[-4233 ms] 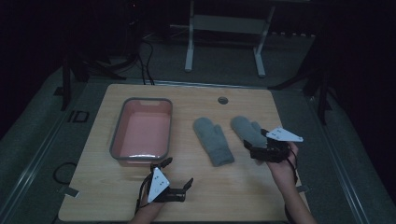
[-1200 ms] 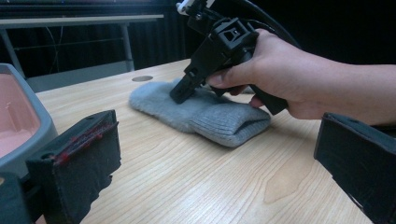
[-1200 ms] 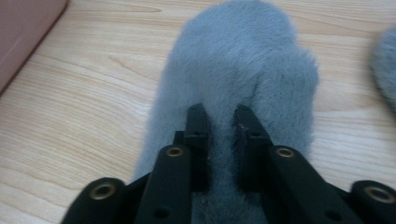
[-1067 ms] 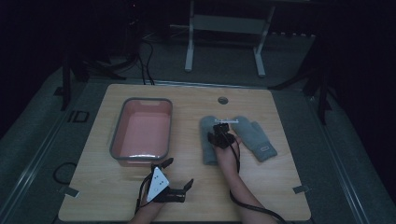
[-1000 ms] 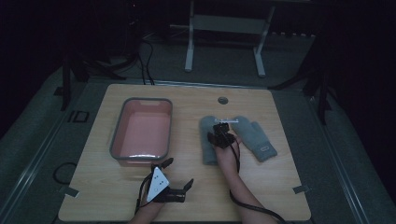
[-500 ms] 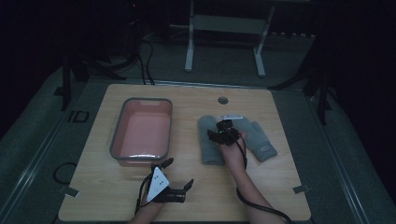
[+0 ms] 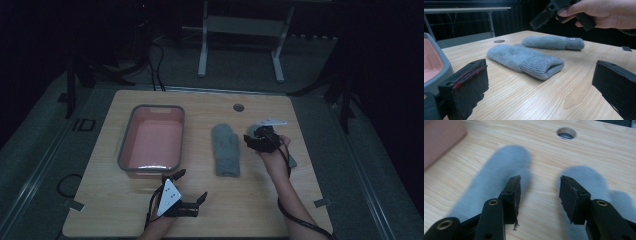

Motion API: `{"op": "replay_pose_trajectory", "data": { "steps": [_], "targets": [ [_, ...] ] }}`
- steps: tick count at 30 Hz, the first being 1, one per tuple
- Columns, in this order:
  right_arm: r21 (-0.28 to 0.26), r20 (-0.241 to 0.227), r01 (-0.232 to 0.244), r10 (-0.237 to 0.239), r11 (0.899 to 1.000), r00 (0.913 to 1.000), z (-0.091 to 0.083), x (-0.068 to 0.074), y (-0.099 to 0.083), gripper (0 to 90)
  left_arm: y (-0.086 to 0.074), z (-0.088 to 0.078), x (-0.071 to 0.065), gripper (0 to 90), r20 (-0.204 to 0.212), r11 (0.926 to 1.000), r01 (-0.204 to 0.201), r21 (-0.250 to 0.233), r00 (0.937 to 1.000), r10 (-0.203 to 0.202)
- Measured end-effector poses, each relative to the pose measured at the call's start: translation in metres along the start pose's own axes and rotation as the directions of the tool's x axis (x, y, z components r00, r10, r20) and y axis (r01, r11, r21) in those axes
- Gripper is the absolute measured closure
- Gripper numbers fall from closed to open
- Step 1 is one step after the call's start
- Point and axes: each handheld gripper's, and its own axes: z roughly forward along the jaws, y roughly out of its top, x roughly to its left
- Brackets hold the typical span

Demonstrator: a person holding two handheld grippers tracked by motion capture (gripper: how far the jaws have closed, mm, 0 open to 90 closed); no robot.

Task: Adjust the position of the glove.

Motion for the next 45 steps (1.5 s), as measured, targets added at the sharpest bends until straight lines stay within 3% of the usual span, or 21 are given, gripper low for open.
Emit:
{"op": "replay_pose_trajectory", "data": {
  "steps": [4, 5, 8, 11, 16, 20, 25, 28, 34, 37, 41, 45],
  "targets": [
    [0.001, 0.000, 0.007, -0.007, 1.000, 1.0000, -0.004, -0.013, -0.003, 51.9, 0.000, 0.000, 0.000, 0.7, 0.000, 1.0000, 0.000, 0.000, 1.0000, 0.000],
    [0.008, 0.004, 0.007, -0.007, 1.000, 1.0000, -0.012, -0.030, -0.009, 49.8, 0.000, 0.000, 0.000, 0.7, -0.001, 1.0000, 0.001, 0.000, 1.0000, -0.001],
    [-0.010, 0.004, 0.017, -0.017, 1.000, 0.9999, -0.018, -0.041, -0.011, 48.9, 0.000, 0.000, 0.000, 0.7, -0.001, 1.0000, 0.005, 0.000, 1.0000, -0.005],
    [-0.011, 0.007, 0.028, -0.028, 1.000, 0.9996, -0.022, -0.060, -0.016, 47.6, 0.000, 0.000, 0.000, 0.7, -0.002, 1.0000, 0.005, 0.001, 1.0000, -0.005],
    [0.013, 0.005, 0.034, -0.034, 0.999, 0.9994, -0.016, -0.080, -0.029, 44.8, 0.000, 0.000, 0.000, 0.7, -0.002, 1.0000, 0.008, 0.000, 1.0000, -0.008],
    [0.049, -0.014, 0.010, -0.009, 0.999, 0.9999, -0.003, -0.092, -0.042, 42.7, 0.000, 0.000, 0.000, 0.7, -0.002, 1.0000, 0.009, 0.000, 1.0000, -0.009],
    [0.086, -0.048, 0.006, -0.001, 0.996, 0.9989, 0.010, -0.093, -0.051, 39.9, 0.000, 0.000, 0.001, 0.7, 0.000, 0.9999, 0.012, 0.001, 0.9999, -0.012],
    [0.116, -0.029, 0.033, -0.030, 0.993, 0.9991, 0.018, -0.090, -0.056, 40.4, 0.000, 0.000, 0.001, 0.7, 0.000, 0.9999, 0.012, 0.001, 0.9999, -0.012],
    [0.114, -0.001, 0.072, -0.072, 0.991, 0.9974, 0.020, -0.082, -0.062, 62.4, 0.000, 0.000, 0.000, 0.7, -0.002, 0.9999, 0.012, 0.001, 0.9999, -0.012],
    [0.108, 0.022, 0.068, -0.071, 0.992, 0.9973, 0.019, -0.078, -0.063, 71.9, 0.000, 0.000, 0.000, 0.7, -0.002, 0.9999, 0.011, 0.001, 0.9999, -0.011],
    [0.088, 0.038, -0.022, 0.019, 0.996, 0.9991, 0.015, -0.075, -0.064, 79.9, 0.000, 0.000, 0.000, 0.7, -0.003, 1.0000, 0.009, 0.001, 1.0000, -0.009],
    [0.072, 0.068, -0.065, 0.060, 0.995, 0.9959, 0.008, -0.072, -0.062, 81.2, 0.000, 0.000, 0.000, 0.7, -0.002, 0.9999, 0.011, 0.001, 0.9999, -0.011]
  ]
}}
